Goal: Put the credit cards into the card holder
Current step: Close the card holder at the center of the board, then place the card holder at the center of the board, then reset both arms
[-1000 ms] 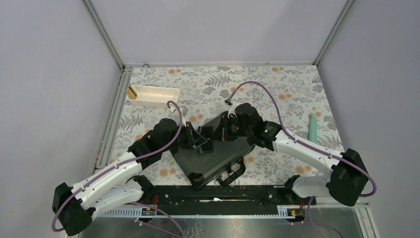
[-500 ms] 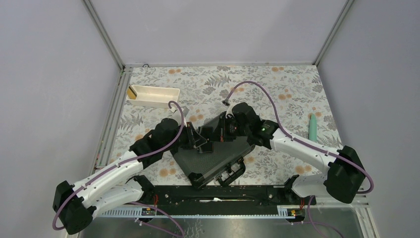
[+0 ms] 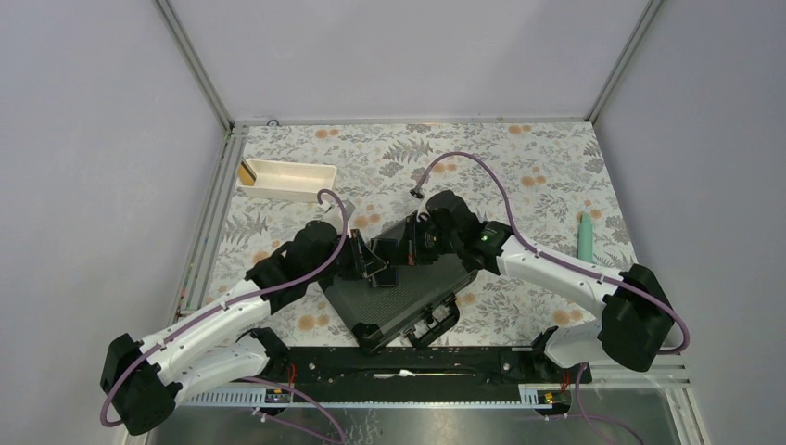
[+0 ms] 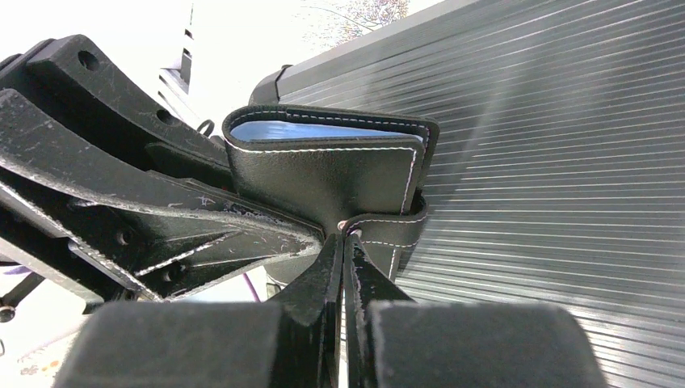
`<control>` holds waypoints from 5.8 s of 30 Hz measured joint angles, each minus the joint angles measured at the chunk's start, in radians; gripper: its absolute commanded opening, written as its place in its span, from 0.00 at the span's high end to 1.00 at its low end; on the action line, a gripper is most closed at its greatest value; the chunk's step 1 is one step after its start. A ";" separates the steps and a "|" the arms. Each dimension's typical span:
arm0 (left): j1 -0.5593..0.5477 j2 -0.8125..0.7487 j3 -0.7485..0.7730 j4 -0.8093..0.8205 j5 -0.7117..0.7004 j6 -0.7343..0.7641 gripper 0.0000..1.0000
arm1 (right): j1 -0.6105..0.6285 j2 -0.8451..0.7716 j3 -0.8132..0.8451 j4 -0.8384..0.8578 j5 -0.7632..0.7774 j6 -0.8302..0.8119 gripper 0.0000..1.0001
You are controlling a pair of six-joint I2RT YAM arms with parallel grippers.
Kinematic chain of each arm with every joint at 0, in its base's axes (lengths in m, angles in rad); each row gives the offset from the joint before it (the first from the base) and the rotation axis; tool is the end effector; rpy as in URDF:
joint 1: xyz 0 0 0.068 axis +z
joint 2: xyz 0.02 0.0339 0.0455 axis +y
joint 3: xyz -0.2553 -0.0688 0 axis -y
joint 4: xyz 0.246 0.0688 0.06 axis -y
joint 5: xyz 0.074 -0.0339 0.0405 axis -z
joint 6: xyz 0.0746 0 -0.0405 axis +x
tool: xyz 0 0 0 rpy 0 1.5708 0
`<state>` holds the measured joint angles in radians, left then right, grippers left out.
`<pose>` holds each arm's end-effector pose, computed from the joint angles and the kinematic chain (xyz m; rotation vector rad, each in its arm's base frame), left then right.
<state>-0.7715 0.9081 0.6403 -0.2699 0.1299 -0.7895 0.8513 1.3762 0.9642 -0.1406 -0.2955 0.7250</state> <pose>0.1676 -0.1764 0.2317 0.0640 2.2920 -1.0216 0.2102 0.2729 0.2441 -0.3436 2.3359 1.1782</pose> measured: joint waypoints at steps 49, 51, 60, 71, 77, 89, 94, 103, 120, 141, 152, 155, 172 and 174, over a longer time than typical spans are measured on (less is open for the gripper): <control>0.017 0.008 -0.013 -0.029 -0.039 -0.016 1.00 | 0.039 0.113 0.067 -0.011 0.040 0.040 1.00; 0.017 0.007 -0.013 -0.028 -0.038 -0.014 1.00 | 0.040 0.114 0.068 -0.006 0.032 0.042 1.00; 0.024 -0.006 -0.013 -0.037 -0.042 0.018 1.00 | 0.041 0.142 0.100 -0.017 0.013 0.027 1.00; 0.019 -0.064 -0.013 -0.027 -0.013 0.033 1.00 | 0.078 0.077 0.131 -0.126 0.147 -0.014 0.48; 0.029 -0.109 -0.013 0.039 0.035 0.029 1.00 | 0.077 -0.085 0.124 -0.162 0.271 -0.032 0.27; 0.111 -0.209 -0.068 0.209 0.221 -0.022 1.00 | -0.115 -0.345 -0.187 0.153 -0.088 -0.035 0.20; 0.112 -0.237 -0.078 0.324 0.318 -0.053 1.00 | -0.121 -0.355 -0.254 0.307 -0.241 0.008 0.30; 0.118 -0.256 -0.099 0.438 0.414 -0.084 1.00 | -0.124 -0.339 -0.288 0.578 -0.383 0.141 0.95; 0.503 -0.145 0.218 -0.149 0.413 0.249 0.01 | -0.567 -0.360 -0.185 0.050 -0.205 -0.007 1.00; 0.765 -0.173 0.170 -0.330 0.144 0.427 0.01 | -0.933 -0.150 -0.274 -0.102 0.047 -0.171 0.99; 0.765 -0.176 0.161 -0.335 0.034 0.454 0.01 | -0.933 -0.141 -0.300 -0.094 0.130 -0.174 0.18; 0.765 -0.193 0.157 -0.335 0.005 0.454 0.01 | -0.933 -0.168 -0.300 -0.097 0.161 -0.183 0.12; 0.765 -0.468 0.133 -0.270 -0.134 0.440 0.01 | -0.933 -0.679 -0.312 -0.035 0.175 -0.400 0.11; 0.765 -0.495 0.122 -0.262 -0.140 0.441 0.01 | -0.933 -0.755 -0.342 0.005 0.166 -0.417 0.11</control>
<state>-0.0063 0.4133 0.7620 -0.5320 -0.0101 -0.3489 -0.0814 0.6216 0.6224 -0.1356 -0.1295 0.3077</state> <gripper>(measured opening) 0.985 0.892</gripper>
